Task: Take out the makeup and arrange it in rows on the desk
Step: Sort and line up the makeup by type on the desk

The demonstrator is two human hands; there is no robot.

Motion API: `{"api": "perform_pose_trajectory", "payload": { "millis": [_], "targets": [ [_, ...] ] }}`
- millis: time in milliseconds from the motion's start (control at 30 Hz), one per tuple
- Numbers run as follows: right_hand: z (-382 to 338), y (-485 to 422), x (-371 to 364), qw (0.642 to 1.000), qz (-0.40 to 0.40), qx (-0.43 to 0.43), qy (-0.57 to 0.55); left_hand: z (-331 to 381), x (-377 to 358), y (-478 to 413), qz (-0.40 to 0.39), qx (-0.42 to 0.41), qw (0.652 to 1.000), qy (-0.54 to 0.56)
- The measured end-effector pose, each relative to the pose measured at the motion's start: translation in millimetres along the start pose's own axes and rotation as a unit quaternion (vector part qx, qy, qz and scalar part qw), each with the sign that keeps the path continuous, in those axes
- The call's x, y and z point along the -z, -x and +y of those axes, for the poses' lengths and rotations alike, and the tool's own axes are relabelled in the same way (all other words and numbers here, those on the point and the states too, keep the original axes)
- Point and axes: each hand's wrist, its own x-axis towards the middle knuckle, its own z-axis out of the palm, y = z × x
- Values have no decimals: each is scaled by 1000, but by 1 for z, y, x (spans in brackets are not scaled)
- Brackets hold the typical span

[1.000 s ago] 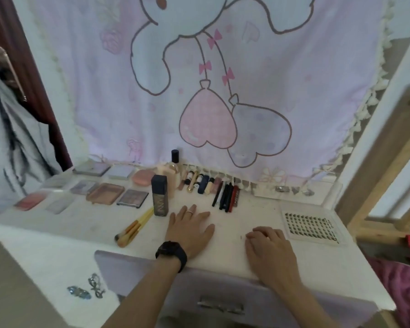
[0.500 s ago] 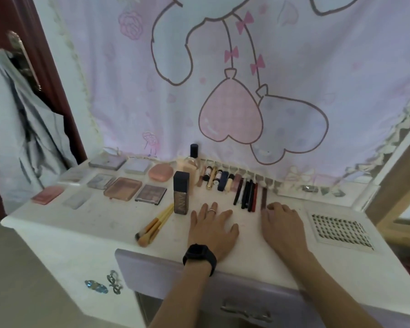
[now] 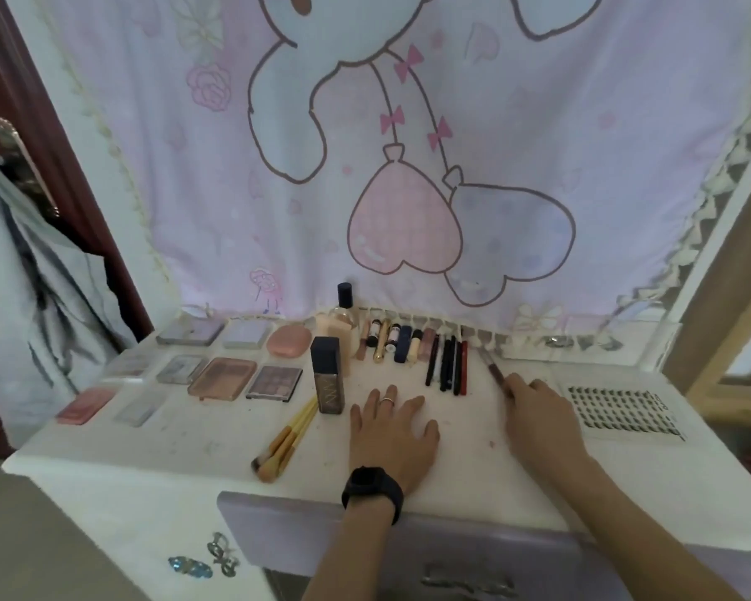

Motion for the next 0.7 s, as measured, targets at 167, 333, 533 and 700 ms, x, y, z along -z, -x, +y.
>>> {"api": "perform_pose_trajectory", "payload": {
  "millis": [167,333,533,700],
  "targets": [
    [16,24,18,991,22,-38,-127,1,6,-3,1,-2,1000,-9],
    [34,61,26,890,28,-144,-432,1,5,0,-11,-3,1000,-8],
    [46,71,31,751,34,-139,-645,10,10,3,51,-12,987,152],
    [53,73,34,741,-2,-117,-661,76,24,10,0,-67,927,369]
  ]
}}
